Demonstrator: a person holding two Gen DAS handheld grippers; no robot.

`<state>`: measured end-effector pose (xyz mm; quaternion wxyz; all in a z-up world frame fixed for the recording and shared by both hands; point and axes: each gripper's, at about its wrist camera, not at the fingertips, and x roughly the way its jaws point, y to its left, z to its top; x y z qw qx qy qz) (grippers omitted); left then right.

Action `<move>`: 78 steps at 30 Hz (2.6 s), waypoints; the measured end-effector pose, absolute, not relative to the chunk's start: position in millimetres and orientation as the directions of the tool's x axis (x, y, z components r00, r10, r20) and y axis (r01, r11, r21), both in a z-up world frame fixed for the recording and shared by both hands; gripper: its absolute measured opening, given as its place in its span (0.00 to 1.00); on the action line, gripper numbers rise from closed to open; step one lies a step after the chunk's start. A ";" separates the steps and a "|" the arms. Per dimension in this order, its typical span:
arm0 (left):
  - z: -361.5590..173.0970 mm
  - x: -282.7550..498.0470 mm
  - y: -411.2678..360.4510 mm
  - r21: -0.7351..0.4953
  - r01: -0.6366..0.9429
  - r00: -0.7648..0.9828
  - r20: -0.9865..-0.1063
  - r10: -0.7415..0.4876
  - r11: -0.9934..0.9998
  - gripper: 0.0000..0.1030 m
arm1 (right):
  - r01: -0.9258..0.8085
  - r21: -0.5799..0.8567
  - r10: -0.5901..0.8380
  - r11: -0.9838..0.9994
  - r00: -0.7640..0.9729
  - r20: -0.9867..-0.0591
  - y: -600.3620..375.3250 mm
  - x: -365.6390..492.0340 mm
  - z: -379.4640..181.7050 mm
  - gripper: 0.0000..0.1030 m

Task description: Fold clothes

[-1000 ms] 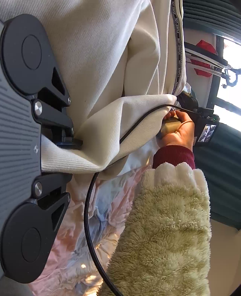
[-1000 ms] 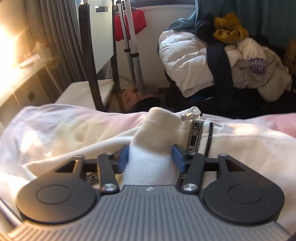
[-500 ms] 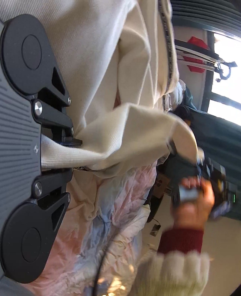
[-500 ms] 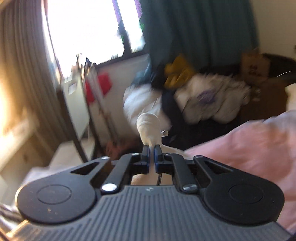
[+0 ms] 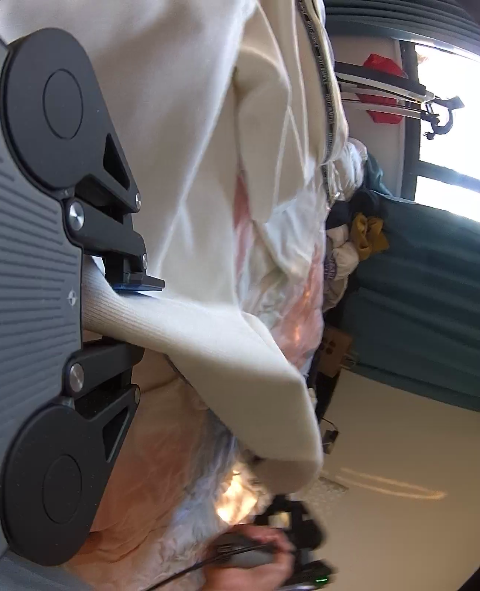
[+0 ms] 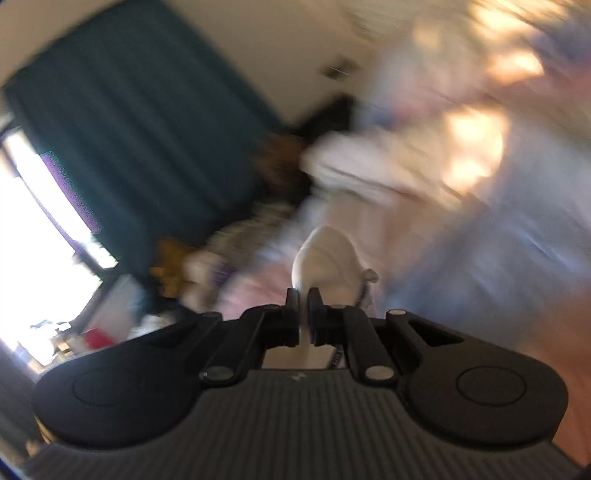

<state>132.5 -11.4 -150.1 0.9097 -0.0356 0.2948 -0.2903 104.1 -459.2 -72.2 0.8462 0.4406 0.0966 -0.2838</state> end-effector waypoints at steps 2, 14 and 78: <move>-150.0 126.7 -11.4 -0.242 0.505 0.645 -0.532 -0.549 0.828 0.10 | 0.594 0.721 -0.352 0.356 0.800 -0.485 -465.9 94.6 -102.4 0.07; -138.0 99.2 -9.9 -0.205 0.469 0.627 -0.607 -0.488 0.859 0.26 | 0.584 0.775 -0.189 0.241 0.812 -0.553 -478.4 95.7 -151.6 0.09; -147.8 78.0 246.1 -0.745 -0.615 0.694 -0.666 -0.273 0.257 0.73 | 0.692 0.576 -0.467 0.435 0.721 -0.512 -524.0 125.8 -141.9 0.06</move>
